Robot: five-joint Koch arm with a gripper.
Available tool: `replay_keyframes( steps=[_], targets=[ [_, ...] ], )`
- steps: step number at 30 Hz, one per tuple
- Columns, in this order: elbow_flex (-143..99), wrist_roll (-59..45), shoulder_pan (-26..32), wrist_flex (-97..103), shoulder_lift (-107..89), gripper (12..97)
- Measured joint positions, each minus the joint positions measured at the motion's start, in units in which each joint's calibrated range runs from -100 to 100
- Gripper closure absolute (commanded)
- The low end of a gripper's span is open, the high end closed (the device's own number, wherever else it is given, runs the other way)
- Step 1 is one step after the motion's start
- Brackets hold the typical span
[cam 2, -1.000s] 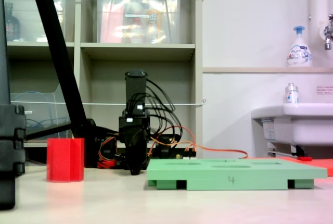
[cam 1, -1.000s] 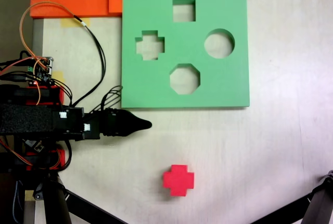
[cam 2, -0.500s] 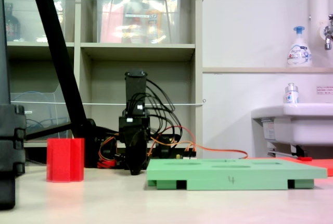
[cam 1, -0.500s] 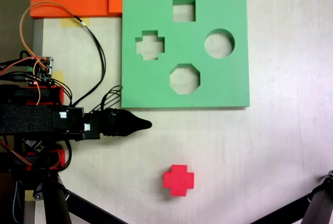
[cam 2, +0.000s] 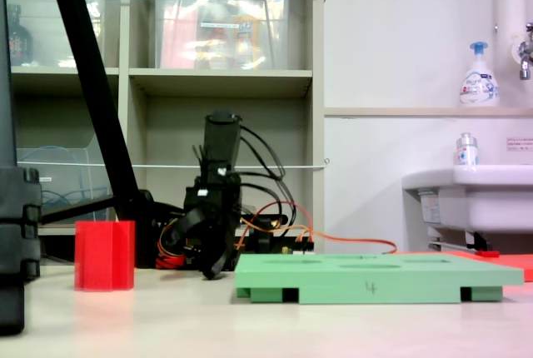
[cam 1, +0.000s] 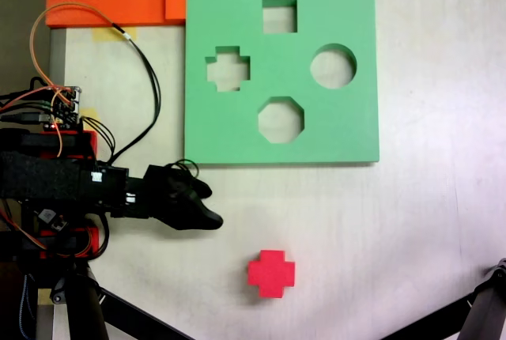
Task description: Put the cross columnar block into the corresponding hole
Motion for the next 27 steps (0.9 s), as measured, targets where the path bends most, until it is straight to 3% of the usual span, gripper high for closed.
replay_keyframes(
  steps=[3, 6, 9, 26, 27],
  targets=[
    [5.39, 3.37, -3.27, -5.97, 0.00, 66.1],
    [18.52, 7.81, -4.10, -29.27, 0.14, 66.1],
    [26.85, 11.43, -4.64, -45.13, 0.14, 72.2],
    [66.73, 14.26, -8.35, -71.56, 19.29, 72.1],
    [68.40, 14.26, -8.60, -73.13, 20.52, 68.9]
  ],
)
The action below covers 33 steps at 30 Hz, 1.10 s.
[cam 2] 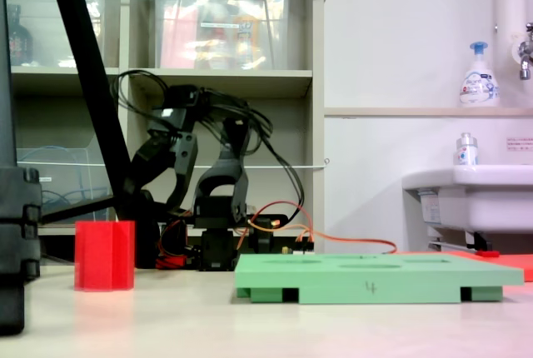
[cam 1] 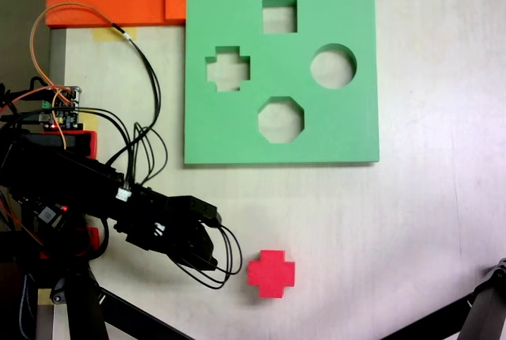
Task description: Put the cross columnar block into the corresponding hole
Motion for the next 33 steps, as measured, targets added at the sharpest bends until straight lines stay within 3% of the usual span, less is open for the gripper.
replay_keyframes(
  steps=[3, 8, 13, 33],
  targets=[
    [9.80, 0.00, -0.29, -4.99, 6.84, 45.6],
    [31.75, 0.00, -0.59, -19.29, 26.81, 42.1],
    [45.47, -0.15, -1.07, -27.61, 42.41, 28.6],
    [56.54, 0.63, 0.68, -29.07, 72.23, 28.7]
  ],
)
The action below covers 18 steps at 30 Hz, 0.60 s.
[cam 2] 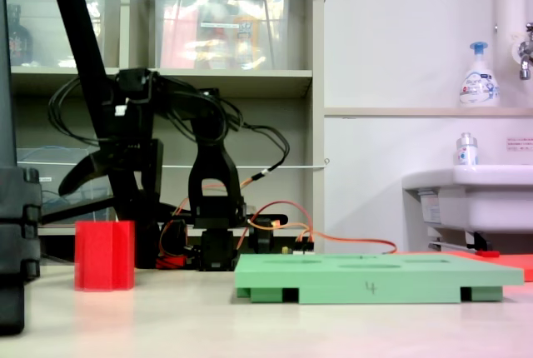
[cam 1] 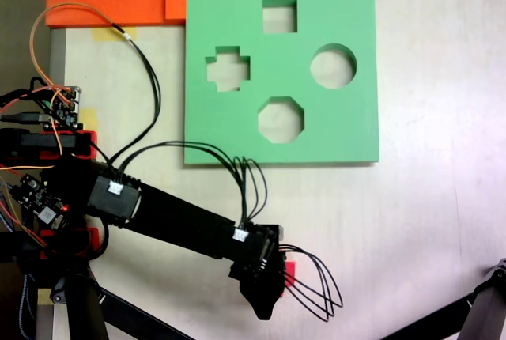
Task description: Put the cross columnar block into the corresponding hole
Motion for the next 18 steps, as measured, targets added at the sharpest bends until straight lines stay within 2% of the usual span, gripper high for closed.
replay_keyframes(
  steps=[18],
  targets=[
    [1.96, -0.98, -0.63, 0.00, 12.72, 28.9]
  ],
)
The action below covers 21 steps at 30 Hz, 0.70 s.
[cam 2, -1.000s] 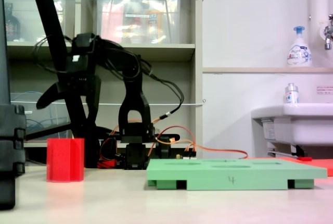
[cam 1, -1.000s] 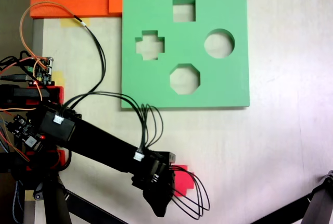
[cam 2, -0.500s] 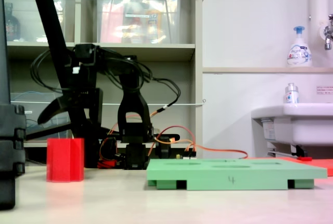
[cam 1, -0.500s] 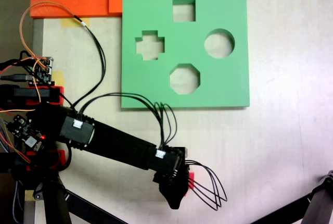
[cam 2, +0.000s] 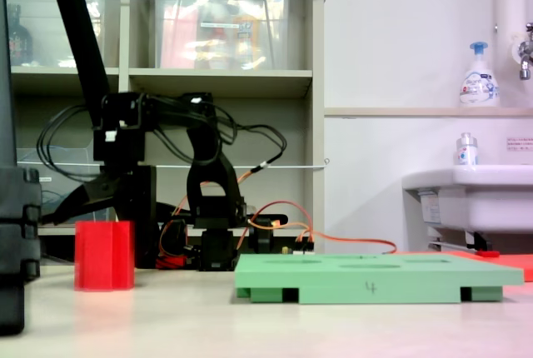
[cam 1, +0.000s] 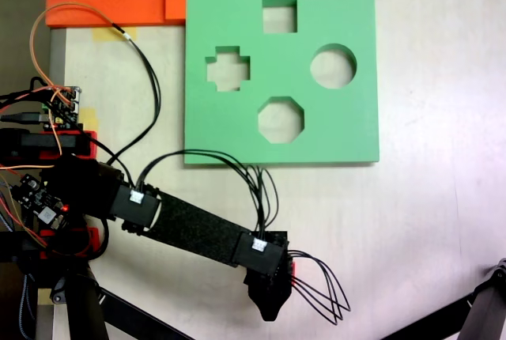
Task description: Put the cross columnar block into the corresponding hole
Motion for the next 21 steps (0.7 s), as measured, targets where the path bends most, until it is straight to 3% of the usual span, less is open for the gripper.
replay_keyframes(
  steps=[3, 10, 16, 21],
  targets=[
    [0.00, 0.00, -0.10, 0.00, 1.09, 30.7],
    [1.76, -0.05, -0.15, -0.39, 3.56, 63.2],
    [2.16, -0.05, -0.20, -1.57, 4.10, 70.3],
    [2.55, 0.00, -0.20, -1.96, 4.65, 70.3]
  ],
)
